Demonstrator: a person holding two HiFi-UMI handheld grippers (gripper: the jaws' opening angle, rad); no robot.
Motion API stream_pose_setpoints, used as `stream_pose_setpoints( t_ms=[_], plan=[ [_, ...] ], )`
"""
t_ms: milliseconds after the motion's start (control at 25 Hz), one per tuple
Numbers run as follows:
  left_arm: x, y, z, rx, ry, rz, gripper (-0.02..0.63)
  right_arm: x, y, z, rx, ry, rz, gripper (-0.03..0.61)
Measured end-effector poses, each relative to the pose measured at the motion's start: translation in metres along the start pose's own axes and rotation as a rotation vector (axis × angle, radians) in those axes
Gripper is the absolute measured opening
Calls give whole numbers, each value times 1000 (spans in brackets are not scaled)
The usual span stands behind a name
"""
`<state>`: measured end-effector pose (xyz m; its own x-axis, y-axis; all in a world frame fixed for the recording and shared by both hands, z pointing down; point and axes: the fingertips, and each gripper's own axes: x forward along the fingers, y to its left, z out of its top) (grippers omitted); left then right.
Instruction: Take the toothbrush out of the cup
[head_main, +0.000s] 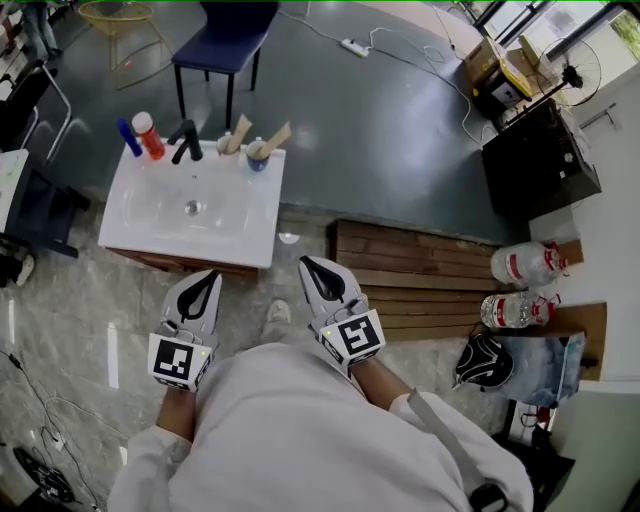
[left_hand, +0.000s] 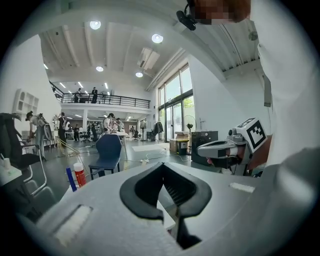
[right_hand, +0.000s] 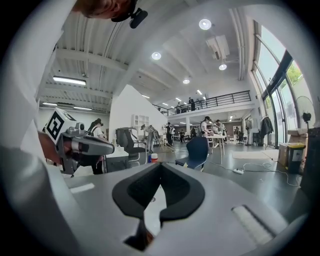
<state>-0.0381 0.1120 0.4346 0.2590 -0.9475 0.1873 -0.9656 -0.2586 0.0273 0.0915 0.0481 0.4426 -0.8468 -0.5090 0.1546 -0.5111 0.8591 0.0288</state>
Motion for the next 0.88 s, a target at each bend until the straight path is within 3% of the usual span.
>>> stream_pose_setpoints(
  t_ms=[480, 880],
  plan=[
    [68, 23, 20, 19, 5, 85, 8, 45, -67, 16, -9, -35, 79, 3],
    [92, 50, 17, 8, 15, 99, 8, 77, -88, 14, -2, -18, 83, 3]
  ],
)
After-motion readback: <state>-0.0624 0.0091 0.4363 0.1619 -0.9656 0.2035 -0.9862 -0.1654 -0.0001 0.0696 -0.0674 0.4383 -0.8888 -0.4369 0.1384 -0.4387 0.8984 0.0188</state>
